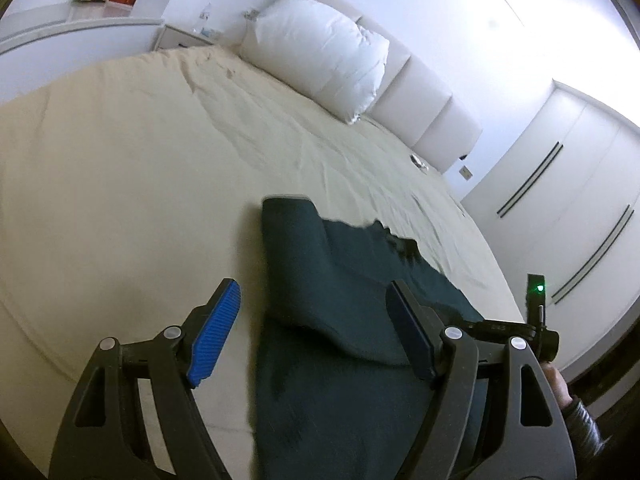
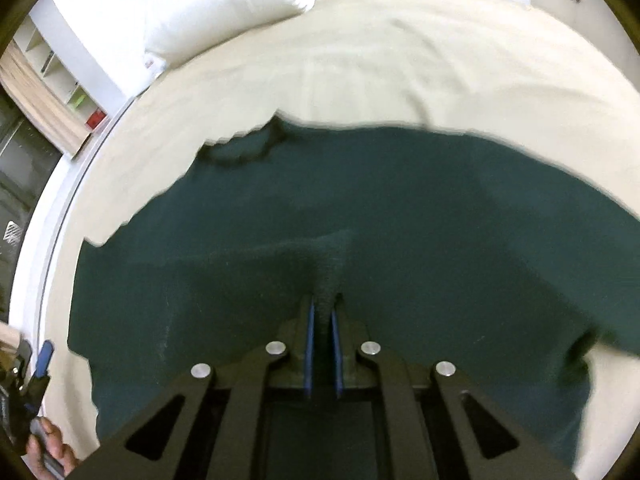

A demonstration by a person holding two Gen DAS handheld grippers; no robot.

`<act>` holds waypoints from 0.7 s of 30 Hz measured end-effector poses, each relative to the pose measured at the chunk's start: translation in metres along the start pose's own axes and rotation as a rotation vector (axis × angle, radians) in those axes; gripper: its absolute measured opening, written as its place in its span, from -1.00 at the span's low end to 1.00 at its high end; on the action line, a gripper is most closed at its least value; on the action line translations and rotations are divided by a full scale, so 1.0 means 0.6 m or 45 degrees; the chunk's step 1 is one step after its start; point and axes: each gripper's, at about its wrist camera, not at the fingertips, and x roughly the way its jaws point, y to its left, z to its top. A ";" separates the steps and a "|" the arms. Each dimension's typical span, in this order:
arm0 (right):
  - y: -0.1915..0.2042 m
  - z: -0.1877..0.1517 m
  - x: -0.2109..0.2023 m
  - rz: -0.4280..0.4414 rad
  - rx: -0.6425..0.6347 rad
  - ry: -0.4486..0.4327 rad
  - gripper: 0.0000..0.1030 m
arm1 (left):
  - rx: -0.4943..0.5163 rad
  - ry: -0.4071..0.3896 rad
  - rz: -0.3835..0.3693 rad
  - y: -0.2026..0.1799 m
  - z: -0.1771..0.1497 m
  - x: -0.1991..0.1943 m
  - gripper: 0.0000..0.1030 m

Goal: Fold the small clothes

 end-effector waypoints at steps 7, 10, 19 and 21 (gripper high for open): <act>-0.030 0.044 0.004 -0.092 -0.041 -0.053 -0.84 | 0.018 -0.010 0.031 0.004 0.051 0.001 0.45; -0.042 0.046 0.011 -0.119 -0.038 -0.049 -0.84 | 0.074 0.027 0.035 -0.017 0.070 0.042 0.42; -0.048 0.038 0.038 -0.122 -0.056 -0.047 -0.84 | 0.199 0.264 0.117 -0.054 0.066 0.155 -0.12; -0.051 0.037 0.039 -0.111 -0.055 -0.047 -0.84 | 0.253 0.290 0.143 -0.067 0.056 0.176 -0.13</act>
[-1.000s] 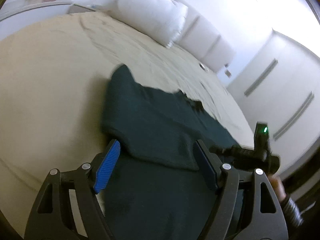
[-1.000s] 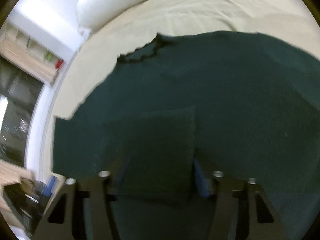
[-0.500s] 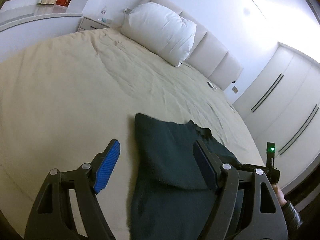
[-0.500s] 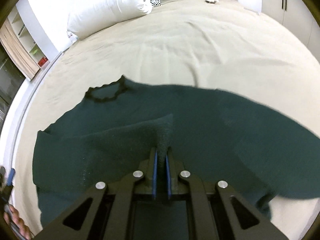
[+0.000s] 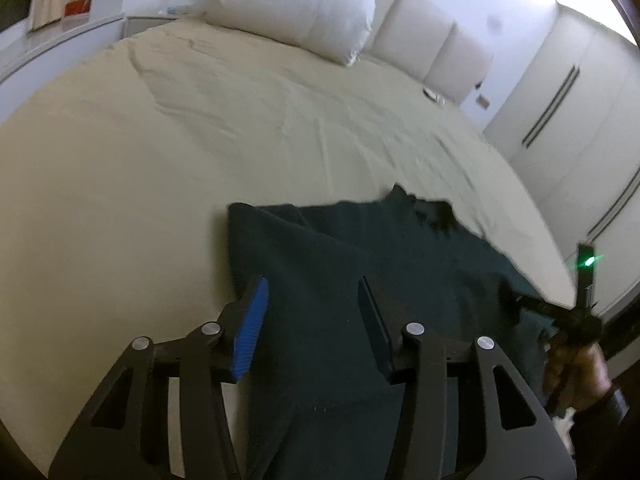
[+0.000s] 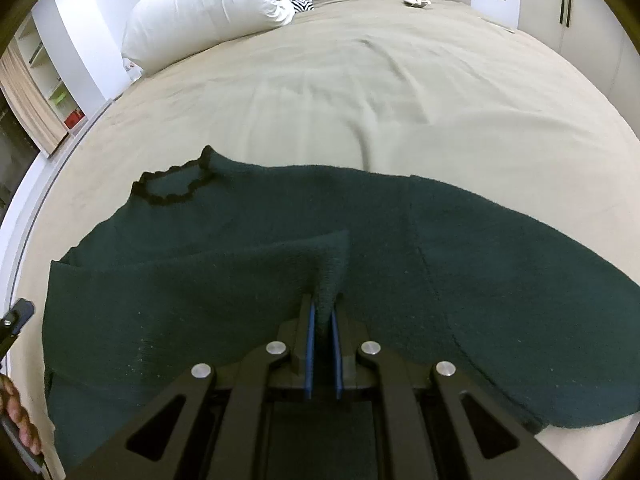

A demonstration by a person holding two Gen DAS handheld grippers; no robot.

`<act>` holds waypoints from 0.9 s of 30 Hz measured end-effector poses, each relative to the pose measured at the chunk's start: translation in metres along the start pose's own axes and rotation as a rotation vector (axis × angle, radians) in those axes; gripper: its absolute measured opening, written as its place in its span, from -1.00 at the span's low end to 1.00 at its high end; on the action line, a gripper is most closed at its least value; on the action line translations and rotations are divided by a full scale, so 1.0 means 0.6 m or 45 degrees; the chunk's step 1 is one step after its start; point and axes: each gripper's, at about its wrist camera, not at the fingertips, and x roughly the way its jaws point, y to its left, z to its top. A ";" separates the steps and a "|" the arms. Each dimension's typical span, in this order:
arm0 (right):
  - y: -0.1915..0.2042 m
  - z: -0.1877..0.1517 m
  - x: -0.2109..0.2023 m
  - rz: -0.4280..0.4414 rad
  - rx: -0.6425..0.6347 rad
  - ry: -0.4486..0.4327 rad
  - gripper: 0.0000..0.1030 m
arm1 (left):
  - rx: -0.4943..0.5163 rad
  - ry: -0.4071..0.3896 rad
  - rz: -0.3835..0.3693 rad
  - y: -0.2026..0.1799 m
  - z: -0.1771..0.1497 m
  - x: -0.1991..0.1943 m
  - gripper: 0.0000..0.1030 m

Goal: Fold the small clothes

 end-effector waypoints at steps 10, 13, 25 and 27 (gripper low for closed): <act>-0.020 -0.011 0.010 0.050 0.042 -0.005 -0.77 | 0.130 0.061 0.121 -0.017 -0.033 0.073 -0.28; -0.017 -0.013 0.005 0.030 0.040 -0.012 -0.70 | 0.157 0.065 0.139 -0.021 -0.037 0.072 -0.28; 0.081 -0.020 -0.007 0.438 0.068 -0.072 0.35 | 0.154 0.021 0.163 -0.018 -0.057 0.059 -0.28; 0.045 -0.031 0.026 0.449 0.164 -0.050 0.19 | 0.130 0.014 0.126 -0.006 -0.058 0.060 -0.28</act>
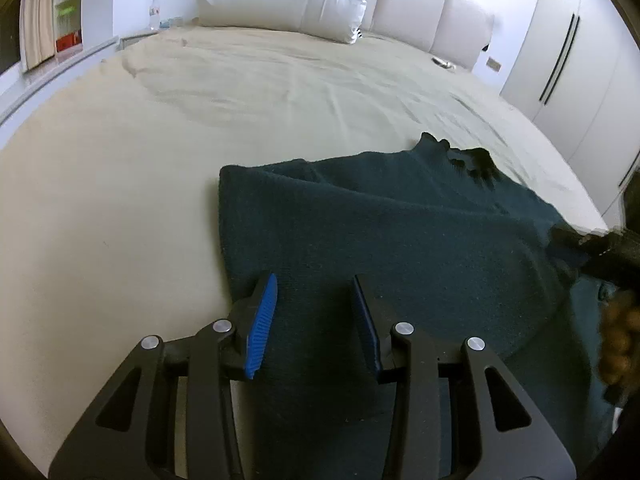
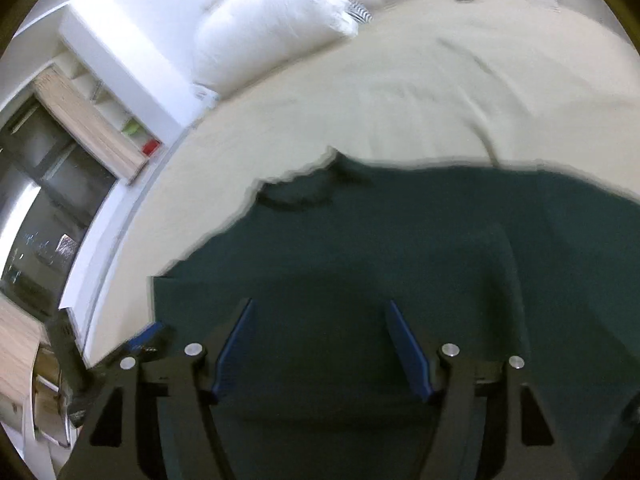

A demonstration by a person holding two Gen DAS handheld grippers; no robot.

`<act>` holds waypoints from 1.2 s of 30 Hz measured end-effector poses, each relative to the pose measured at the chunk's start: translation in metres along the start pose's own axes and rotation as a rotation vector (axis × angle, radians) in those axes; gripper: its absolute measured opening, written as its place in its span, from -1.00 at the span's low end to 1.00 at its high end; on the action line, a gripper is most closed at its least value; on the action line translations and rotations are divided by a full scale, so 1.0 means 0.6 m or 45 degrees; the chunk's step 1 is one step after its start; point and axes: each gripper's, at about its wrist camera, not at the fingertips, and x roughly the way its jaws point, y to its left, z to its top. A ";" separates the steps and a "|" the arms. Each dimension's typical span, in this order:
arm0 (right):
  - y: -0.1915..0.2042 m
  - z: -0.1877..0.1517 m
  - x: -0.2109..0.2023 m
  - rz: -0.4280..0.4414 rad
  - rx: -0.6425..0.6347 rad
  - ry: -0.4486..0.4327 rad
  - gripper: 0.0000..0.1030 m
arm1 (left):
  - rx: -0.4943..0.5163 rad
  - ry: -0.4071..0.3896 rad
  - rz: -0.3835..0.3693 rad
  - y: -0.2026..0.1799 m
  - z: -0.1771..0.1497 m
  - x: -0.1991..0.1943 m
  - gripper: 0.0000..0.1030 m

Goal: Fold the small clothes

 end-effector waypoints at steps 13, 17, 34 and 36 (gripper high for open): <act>-0.350 -0.135 -0.398 -0.246 0.765 -0.593 0.36 | -0.110 -0.062 -0.050 -0.017 -0.005 -0.052 0.23; -0.455 -0.213 -0.497 -0.287 1.093 -0.754 0.36 | -0.219 -0.029 -0.175 -0.026 -0.009 -0.067 0.28; -0.589 -0.180 -0.510 -0.306 1.242 -0.813 -0.56 | -0.318 0.117 -0.370 -0.091 -0.035 -0.045 0.28; -0.571 -0.153 -0.510 -0.362 1.164 -0.784 -0.78 | -0.328 0.115 -0.381 -0.082 -0.033 -0.048 0.28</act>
